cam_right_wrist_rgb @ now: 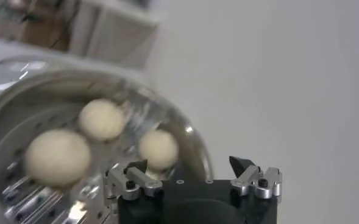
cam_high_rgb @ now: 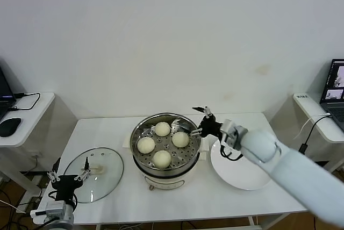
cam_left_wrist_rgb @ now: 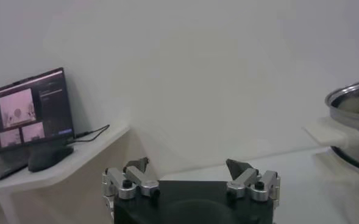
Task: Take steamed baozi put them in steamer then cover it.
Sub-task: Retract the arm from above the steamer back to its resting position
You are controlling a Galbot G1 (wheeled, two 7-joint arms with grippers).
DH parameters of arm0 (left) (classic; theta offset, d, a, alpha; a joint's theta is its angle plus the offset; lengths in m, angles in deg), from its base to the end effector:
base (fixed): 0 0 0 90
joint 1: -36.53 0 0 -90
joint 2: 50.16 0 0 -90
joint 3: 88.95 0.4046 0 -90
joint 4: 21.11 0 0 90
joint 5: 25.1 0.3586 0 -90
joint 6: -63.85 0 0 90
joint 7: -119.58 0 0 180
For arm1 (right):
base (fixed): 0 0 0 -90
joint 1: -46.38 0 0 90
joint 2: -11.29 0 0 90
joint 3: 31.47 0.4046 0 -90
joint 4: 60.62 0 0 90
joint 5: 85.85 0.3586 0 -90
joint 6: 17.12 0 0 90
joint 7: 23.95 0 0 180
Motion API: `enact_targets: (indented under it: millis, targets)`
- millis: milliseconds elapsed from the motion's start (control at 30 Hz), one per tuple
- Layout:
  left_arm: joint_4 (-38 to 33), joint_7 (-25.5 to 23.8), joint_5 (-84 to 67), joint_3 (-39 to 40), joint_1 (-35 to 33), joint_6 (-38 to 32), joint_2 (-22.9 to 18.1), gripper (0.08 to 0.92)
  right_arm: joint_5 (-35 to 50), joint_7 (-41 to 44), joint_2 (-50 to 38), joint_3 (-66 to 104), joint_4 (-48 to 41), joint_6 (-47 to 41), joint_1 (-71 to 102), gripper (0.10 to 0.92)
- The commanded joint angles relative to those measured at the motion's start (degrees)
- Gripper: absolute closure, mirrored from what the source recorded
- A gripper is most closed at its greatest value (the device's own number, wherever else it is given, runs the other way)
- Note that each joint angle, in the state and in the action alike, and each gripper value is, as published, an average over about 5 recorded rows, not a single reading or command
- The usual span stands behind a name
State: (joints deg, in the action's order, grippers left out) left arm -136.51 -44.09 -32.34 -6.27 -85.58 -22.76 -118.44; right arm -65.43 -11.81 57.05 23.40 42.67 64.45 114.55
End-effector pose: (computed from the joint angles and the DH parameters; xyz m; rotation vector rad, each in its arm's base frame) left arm 0.1564 0.1312 -0.3552 0.3395 -2.9770 -0.4344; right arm 0.4029 -0.0809 -0.2382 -1.1090 2.8052 -0.7469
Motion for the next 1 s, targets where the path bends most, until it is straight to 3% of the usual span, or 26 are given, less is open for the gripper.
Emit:
enact_targets:
  millis: [33,267,467,633,1000]
  targets:
    - [4.62,0.74,19.05,0.03,0.36,-4.45,-0.81,0.177,-12.46,0.42,22.92,42.79,1.9,16.02,37.52,0.203]
    - [10.45,-0.5,49.37,-4.25,-1.28,-7.34,0.43,0.177,-15.41,2.37,32.59,52.06,4.07,14.39,44.65,0.203]
    - [14.21,1.71,69.57,-6.99,-3.83,-11.69,2.3,0.177,-15.13,1.56,36.48,54.81,3.38,15.5,49.27,0.203]
    - [19.42,1.94,74.93,-5.38,-3.34,-12.49,5.01,0.177,-16.92,-0.84,37.39,55.75,1.73,17.43,50.44,0.203]
    - [30.5,1.86,78.8,-0.07,6.85,-11.58,7.53,0.177,-17.72,-2.78,39.15,57.61,0.8,18.93,51.81,0.203]
